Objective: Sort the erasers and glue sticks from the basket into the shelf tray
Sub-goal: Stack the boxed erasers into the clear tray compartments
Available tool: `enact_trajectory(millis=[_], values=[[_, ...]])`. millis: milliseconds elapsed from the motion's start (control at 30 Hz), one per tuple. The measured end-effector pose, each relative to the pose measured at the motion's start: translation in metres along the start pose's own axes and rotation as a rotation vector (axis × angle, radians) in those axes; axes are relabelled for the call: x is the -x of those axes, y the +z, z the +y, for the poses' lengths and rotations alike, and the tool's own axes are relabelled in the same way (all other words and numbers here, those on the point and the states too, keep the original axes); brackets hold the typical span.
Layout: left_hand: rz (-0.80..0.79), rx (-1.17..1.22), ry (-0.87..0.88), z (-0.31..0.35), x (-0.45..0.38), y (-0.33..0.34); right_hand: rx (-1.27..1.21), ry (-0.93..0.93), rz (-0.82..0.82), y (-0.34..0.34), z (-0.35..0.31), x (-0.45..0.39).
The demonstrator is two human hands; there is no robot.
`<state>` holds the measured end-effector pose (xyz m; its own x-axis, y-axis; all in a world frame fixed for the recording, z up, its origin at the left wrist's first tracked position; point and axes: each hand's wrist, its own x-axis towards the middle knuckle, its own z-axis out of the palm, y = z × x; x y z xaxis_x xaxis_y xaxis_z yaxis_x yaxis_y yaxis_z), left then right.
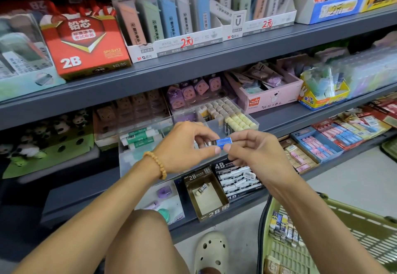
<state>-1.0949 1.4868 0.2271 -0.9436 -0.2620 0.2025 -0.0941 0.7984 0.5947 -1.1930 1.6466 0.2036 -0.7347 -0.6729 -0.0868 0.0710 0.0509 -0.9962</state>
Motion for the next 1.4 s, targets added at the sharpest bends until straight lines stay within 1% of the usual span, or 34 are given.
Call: enact_trajectory(millis=[67,133,267,367,433,567,633,800,1033,1100,1200,1233,1300,1400], values=[[-0.025,-0.019,-0.002,-0.001,-0.002,-0.003,0.052,-0.024,-0.008,0.001,-0.001,-0.002],[-0.003,-0.063,-0.021,-0.005,-0.006,-0.005,0.069,-0.033,0.018,0.002,0.000,-0.005],[0.076,-0.267,-0.155,-0.024,-0.020,-0.008,0.102,-0.022,0.166,-0.014,0.010,-0.005],[0.070,-0.352,-0.270,-0.035,-0.030,-0.003,0.110,0.020,0.269,-0.038,0.023,0.002],[0.054,-0.411,-0.289,-0.037,-0.035,0.004,0.093,0.064,0.324,-0.053,0.032,0.009],[0.005,-0.470,-0.314,-0.036,-0.042,0.007,0.039,0.149,0.381,-0.075,0.049,0.021],[0.019,-0.480,-0.308,-0.037,-0.043,0.006,0.032,0.177,0.405,-0.083,0.057,0.023],[0.048,-0.379,-0.291,-0.036,-0.046,0.009,0.040,0.223,0.414,-0.085,0.069,0.023],[0.071,-0.408,-0.262,-0.041,-0.049,0.010,0.055,0.227,0.418,-0.087,0.073,0.021],[0.102,-0.379,-0.261,-0.039,-0.048,0.010,0.077,0.222,0.421,-0.088,0.074,0.025],[0.190,-0.315,-0.224,-0.024,-0.044,0.011,0.102,0.212,0.443,-0.094,0.074,0.033],[0.214,-0.279,-0.202,-0.016,-0.041,0.013,0.108,0.211,0.453,-0.097,0.074,0.036],[0.233,-0.137,-0.165,0.004,-0.032,0.020,0.115,0.209,0.474,-0.103,0.075,0.044],[0.186,0.130,-0.168,0.033,-0.015,0.037,0.124,0.204,0.503,-0.115,0.080,0.056]])
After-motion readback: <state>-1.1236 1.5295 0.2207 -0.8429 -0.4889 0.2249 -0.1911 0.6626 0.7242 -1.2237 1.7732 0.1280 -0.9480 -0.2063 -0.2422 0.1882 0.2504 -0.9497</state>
